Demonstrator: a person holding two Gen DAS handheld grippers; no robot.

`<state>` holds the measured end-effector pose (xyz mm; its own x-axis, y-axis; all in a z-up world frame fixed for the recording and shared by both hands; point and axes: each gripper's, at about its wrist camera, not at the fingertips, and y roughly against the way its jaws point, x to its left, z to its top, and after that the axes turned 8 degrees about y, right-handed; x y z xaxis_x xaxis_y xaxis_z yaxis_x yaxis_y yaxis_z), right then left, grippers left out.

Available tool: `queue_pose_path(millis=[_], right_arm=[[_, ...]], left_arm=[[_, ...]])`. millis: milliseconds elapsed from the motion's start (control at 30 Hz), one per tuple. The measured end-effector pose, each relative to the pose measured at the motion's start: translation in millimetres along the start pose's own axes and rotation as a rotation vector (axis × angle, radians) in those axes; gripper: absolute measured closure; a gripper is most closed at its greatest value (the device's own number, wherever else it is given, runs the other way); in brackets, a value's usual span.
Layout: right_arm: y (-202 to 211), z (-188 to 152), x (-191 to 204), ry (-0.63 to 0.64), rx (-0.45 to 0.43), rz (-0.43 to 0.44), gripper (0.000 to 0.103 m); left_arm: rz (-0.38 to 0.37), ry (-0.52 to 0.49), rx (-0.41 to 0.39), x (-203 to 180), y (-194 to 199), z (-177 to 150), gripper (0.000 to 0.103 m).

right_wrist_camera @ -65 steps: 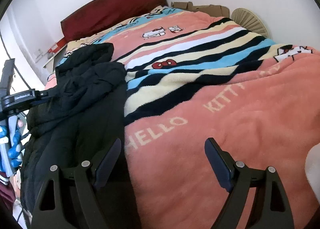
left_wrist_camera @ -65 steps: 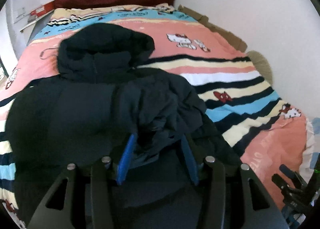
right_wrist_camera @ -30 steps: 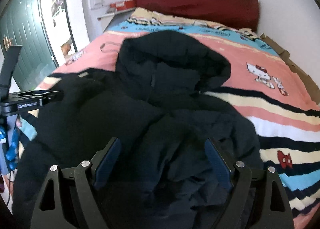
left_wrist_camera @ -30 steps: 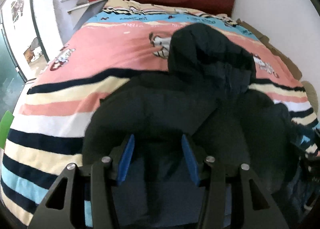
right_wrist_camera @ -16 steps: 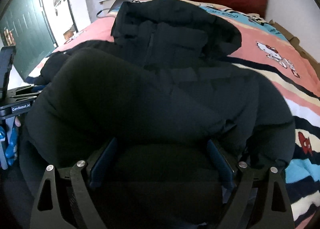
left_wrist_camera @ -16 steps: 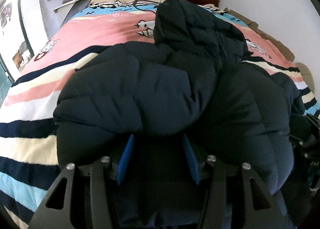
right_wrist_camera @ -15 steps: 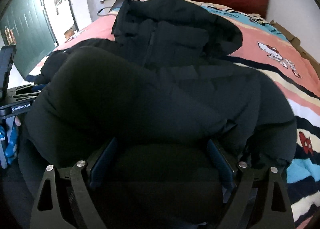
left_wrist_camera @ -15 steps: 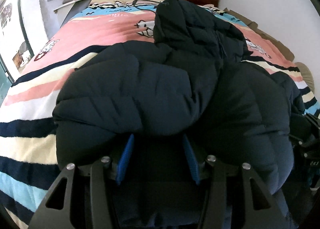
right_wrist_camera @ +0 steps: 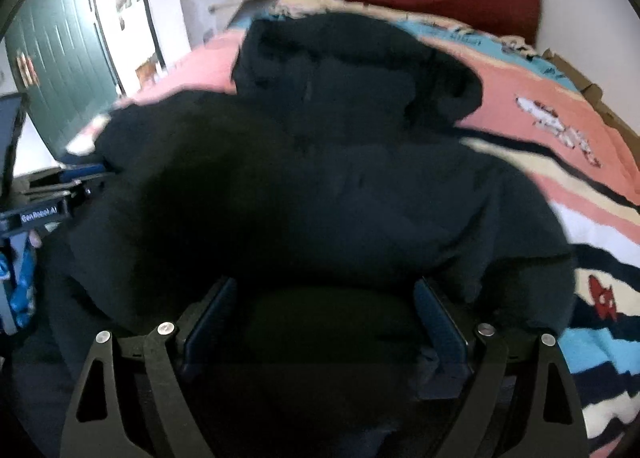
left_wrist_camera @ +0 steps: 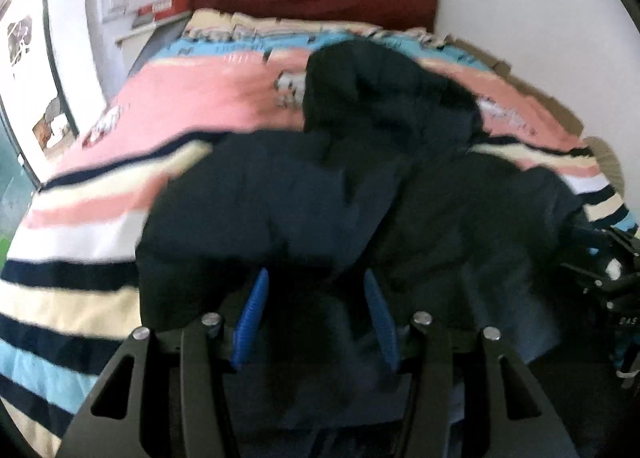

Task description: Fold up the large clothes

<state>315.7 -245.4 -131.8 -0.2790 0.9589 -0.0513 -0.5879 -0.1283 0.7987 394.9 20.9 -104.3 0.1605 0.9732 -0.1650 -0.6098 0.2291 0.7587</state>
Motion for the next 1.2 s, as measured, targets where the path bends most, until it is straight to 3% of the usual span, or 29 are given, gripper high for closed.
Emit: queue_pose_path(millis=[133,200,333,533,800,933,1000,1200], right_arm=[[9.3,11.3,-6.5,0.001,-0.032,-0.023,0.014],[1.5,13.2,-8.6,0.006,-0.017,-0.036,0.014],[-23.1,0.3,-5.1,0.019,0.057,-0.027,0.014],[-21.9,-18.1,9.9,0.088,0.074,-0.010,0.014],[-26.5,-15.7,5.7,0.091,0.118,-0.010,0.014],[6.0,-11.6,-8.7,0.052,0.098,0.051,0.014],[22.7,-2.6,-21.3,0.047,0.058,0.047,0.013],[34.9,50.1,-95.7,-0.033,-0.015,-0.030,0.008]], left_arm=[[-0.033,-0.020,-0.022,-17.5,-4.3,24.9,0.055],[-0.047,-0.016,0.007,-21.7,-18.5,29.2,0.055],[-0.046,-0.055,0.092,-27.0,-50.3,8.8,0.054],[-0.034,-0.124,0.095,-32.8,-37.0,-26.1,0.054],[-0.002,-0.132,0.164,-38.3,-38.2,-12.5,0.053],[-0.056,-0.119,0.131,-33.7,-7.1,9.8,0.053],[-0.076,-0.119,0.107,-31.3,4.9,32.7,0.043],[-0.101,-0.020,0.123,-13.2,-16.5,132.0,0.039]])
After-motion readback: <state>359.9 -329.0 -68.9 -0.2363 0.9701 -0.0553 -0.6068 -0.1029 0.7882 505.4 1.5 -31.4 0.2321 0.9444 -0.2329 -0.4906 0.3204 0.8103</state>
